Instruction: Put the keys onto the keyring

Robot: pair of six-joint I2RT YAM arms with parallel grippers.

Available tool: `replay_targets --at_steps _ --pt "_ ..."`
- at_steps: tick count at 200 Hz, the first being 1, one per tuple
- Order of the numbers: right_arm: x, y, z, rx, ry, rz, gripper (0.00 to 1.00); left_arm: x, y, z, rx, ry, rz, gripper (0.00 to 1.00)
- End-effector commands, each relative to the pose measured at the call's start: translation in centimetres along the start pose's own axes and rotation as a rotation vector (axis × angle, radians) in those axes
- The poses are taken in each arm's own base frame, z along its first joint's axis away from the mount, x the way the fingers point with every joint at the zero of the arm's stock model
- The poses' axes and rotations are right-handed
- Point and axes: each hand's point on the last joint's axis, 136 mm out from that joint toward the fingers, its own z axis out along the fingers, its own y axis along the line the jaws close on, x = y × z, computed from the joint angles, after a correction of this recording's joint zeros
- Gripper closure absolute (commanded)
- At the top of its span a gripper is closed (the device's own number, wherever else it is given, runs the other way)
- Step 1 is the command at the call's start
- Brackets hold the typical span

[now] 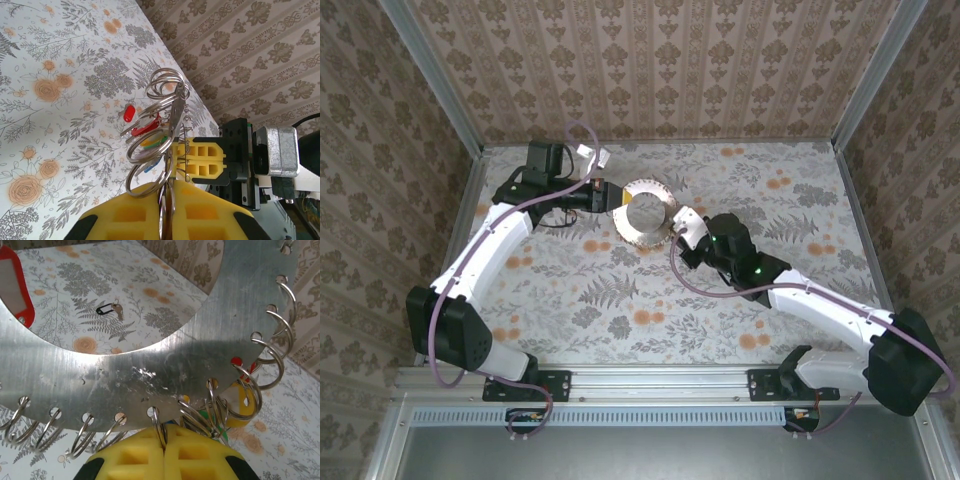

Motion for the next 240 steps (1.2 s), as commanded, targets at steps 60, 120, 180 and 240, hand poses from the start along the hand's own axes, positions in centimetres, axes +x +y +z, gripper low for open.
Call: replay_targets --at_steps 60,120,180,240 --pt "-4.3 -0.6 -2.0 0.009 -0.22 0.047 1.0 0.1 0.9 -1.4 -0.037 -0.025 -0.081 1.0" --pt "-5.7 -1.4 -2.2 0.037 -0.303 0.091 1.0 1.0 0.7 -0.9 0.002 0.021 -0.11 0.97" --pt "-6.1 -1.6 -2.5 -0.005 -0.349 0.139 1.0 1.8 2.7 -0.3 -0.054 0.044 -0.158 0.62" --pt "-5.6 -1.6 -2.8 -0.038 -0.326 0.153 1.0 3.2 5.4 0.7 -0.123 0.069 -0.192 0.72"
